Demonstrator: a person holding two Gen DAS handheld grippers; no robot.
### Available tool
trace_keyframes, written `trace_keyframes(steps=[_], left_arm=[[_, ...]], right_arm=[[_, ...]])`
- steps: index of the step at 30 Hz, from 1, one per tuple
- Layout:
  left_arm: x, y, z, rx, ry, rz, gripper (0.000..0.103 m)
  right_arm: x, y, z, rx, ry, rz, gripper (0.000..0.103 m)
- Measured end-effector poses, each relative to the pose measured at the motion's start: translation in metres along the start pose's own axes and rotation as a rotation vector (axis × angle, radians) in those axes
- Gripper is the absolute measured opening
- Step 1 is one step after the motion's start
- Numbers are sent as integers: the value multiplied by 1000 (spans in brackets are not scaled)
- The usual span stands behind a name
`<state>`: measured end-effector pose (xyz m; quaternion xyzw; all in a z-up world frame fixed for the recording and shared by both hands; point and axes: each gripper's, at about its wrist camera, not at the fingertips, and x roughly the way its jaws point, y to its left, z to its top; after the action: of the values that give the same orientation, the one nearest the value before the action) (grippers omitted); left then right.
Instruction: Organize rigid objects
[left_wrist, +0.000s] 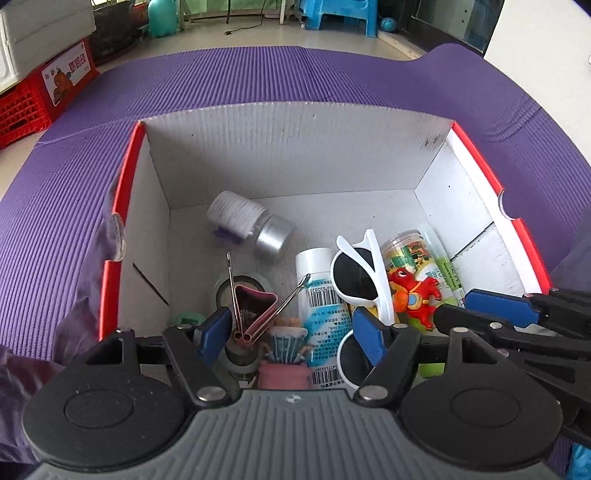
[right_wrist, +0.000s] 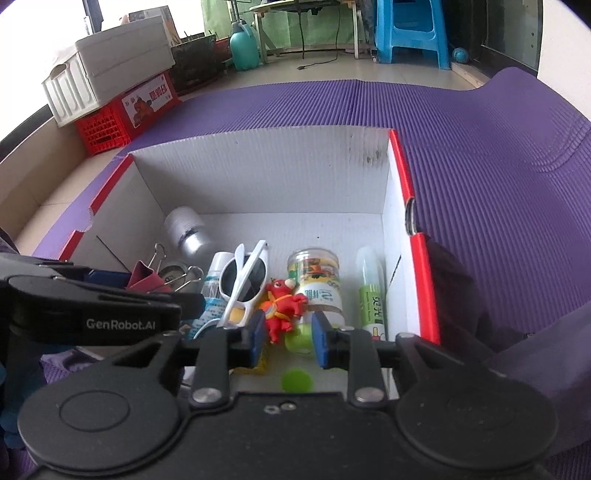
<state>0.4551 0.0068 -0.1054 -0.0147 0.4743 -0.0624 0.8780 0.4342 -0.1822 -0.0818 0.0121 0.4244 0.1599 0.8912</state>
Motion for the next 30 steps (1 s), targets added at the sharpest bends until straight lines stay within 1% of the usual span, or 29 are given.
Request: trace_keyframes(steps=[3, 9, 14, 16, 18, 23, 27, 28, 30], left_arm=[[-11, 0, -2, -4, -17, -2, 72], [-44, 3, -10, -16, -63, 16, 72], [-80, 9, -18, -35, -111, 25, 73], [-96, 9, -22, -42, -130, 34, 77], [-112, 8, -26, -46, -158, 44, 79], [-148, 0, -39, -30, -208, 42, 79], [-174, -7, -54, -17, -248, 49, 79], [-180, -8, -58, -18, -259, 53, 84], [-189, -10, -66, -21, -272, 49, 88]], right_arm=[[-9, 0, 0, 1, -13, 3, 32], [-37, 3, 1, -2, -54, 21, 39], [-68, 12, 1, -25, -88, 42, 43], [-82, 17, 0, -38, -107, 47, 44], [-96, 21, -2, -44, -126, 56, 46], [-125, 27, -8, -41, -163, 67, 56], [-146, 28, -18, -29, -181, 77, 59], [-152, 28, -21, -32, -189, 78, 61], [-162, 30, -26, -33, -205, 81, 66]])
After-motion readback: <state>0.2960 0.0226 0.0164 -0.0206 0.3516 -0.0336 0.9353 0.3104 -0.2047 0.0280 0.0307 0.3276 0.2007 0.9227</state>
